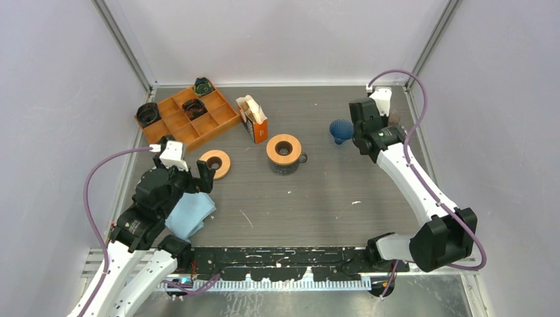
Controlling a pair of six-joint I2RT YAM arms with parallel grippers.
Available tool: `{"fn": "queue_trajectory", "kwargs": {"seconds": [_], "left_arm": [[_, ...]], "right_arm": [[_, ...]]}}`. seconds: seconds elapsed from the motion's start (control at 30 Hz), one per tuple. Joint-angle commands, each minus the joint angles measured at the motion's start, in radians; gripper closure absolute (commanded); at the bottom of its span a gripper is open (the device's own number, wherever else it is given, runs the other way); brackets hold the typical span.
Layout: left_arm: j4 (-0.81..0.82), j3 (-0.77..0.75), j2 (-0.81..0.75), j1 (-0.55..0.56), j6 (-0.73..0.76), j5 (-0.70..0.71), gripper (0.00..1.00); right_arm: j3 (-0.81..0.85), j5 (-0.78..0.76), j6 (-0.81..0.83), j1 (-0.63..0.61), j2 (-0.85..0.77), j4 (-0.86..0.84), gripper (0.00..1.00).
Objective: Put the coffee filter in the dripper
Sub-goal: Place the coffee dripper onto the connecting ring.
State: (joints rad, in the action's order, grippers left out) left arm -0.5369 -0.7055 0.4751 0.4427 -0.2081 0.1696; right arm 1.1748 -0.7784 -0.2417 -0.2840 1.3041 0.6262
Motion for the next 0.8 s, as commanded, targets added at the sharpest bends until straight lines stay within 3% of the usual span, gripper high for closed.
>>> {"fn": "queue_trajectory", "kwargs": {"seconds": [0.0,0.4,0.77], "left_arm": [[0.012,-0.033,-0.013,-0.009,0.005,0.024,0.01],[-0.037,-0.075,-0.006,-0.018,-0.021,0.069,0.01],[-0.108,-0.15,0.152,-0.018,-0.066,0.078,0.01]], "right_arm": [[0.076,0.029,0.134,-0.081,-0.038,-0.021,0.99],[0.125,0.181,0.35,-0.331,-0.01,-0.109,0.99],[0.131,0.363,0.504,-0.514,0.053,-0.22,0.99]]}}
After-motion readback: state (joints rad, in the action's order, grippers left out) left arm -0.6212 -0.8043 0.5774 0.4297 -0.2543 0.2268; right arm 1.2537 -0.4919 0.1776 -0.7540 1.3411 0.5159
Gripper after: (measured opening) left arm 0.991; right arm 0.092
